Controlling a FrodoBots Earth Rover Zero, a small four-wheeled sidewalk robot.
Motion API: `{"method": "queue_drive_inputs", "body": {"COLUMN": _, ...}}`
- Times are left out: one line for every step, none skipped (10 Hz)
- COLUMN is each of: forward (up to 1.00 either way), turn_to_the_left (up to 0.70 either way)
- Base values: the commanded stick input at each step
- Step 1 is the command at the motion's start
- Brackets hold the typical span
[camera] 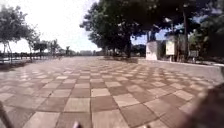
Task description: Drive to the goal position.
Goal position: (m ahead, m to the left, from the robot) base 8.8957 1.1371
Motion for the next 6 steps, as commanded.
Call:
{"method": "queue_drive_inputs", "body": {"forward": 0.7, "turn_to_the_left": 0.0}}
{"method": "queue_drive_inputs", "body": {"forward": 0.7, "turn_to_the_left": 0.0}}
{"method": "queue_drive_inputs", "body": {"forward": 0.7, "turn_to_the_left": 0.0}}
{"method": "queue_drive_inputs", "body": {"forward": 0.7, "turn_to_the_left": 0.0}}
{"method": "queue_drive_inputs", "body": {"forward": 0.7, "turn_to_the_left": 0.0}}
{"method": "queue_drive_inputs", "body": {"forward": 0.7, "turn_to_the_left": 0.0}}
